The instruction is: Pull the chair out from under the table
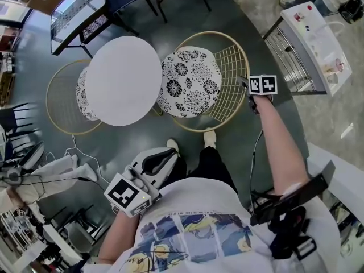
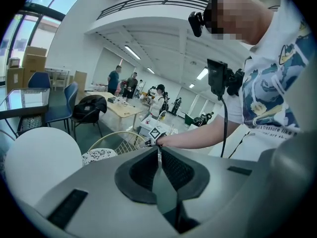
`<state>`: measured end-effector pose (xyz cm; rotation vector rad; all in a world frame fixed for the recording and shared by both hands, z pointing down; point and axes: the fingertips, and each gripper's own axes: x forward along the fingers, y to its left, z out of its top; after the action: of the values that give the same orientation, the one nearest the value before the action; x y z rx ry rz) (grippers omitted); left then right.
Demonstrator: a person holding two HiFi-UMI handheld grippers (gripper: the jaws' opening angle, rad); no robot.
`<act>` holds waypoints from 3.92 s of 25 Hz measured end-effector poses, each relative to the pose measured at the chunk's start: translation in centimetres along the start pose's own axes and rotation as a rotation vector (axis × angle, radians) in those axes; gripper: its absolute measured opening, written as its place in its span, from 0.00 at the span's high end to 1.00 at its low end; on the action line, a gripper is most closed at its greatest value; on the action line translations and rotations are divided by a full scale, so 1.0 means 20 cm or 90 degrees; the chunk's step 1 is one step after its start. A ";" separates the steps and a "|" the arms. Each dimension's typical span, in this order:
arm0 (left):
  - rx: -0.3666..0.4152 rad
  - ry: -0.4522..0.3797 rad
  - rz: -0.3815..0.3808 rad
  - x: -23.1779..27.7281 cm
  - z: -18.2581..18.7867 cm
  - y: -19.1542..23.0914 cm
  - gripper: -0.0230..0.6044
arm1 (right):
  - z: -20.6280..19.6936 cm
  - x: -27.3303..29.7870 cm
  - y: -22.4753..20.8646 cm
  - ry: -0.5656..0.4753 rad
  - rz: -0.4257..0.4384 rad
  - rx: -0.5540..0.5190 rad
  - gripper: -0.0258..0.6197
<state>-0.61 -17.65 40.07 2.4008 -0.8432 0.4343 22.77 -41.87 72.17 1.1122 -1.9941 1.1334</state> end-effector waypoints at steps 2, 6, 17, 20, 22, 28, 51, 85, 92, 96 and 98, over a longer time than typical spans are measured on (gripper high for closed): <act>0.001 0.002 0.010 0.03 0.02 0.00 0.95 | 0.00 0.03 0.00 0.013 0.022 0.018 0.72; 0.003 0.005 0.023 0.09 0.06 0.00 0.95 | 0.00 0.03 -0.01 0.029 0.010 0.046 0.76; 0.040 0.029 0.016 0.15 0.10 -0.03 0.95 | 0.02 -0.03 -0.11 0.020 -0.052 0.113 0.84; 0.039 0.031 0.013 0.16 0.09 -0.05 0.95 | 0.02 -0.08 -0.21 0.010 -0.069 0.133 0.86; 0.040 0.033 0.011 0.19 0.10 -0.09 0.95 | 0.02 -0.14 -0.30 0.009 -0.084 0.128 0.87; 0.047 0.045 -0.004 0.25 0.10 -0.12 0.95 | 0.01 -0.27 -0.55 -0.006 -0.119 0.153 0.89; 0.091 0.088 -0.082 0.54 0.14 -0.39 0.95 | -0.34 -0.94 -1.45 -0.080 -0.216 0.290 0.90; 0.089 0.078 -0.102 0.27 0.04 -0.25 0.95 | -0.42 -1.18 -1.43 -0.141 -0.285 0.242 0.80; 0.113 0.042 -0.127 -0.06 -0.08 -0.30 0.95 | -0.58 -1.48 -1.02 -0.215 -0.326 0.220 0.80; 0.127 -0.001 -0.157 -0.31 -0.17 -0.30 0.95 | -0.68 -1.65 -0.57 -0.249 -0.341 0.160 0.80; 0.114 -0.012 -0.169 -0.46 -0.25 -0.30 0.95 | -0.73 -1.68 -0.25 -0.262 -0.328 0.109 0.80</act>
<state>-4.20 -6.43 37.31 2.6392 -0.5002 0.3957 44.45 -17.75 54.38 1.9397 -1.7450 0.8560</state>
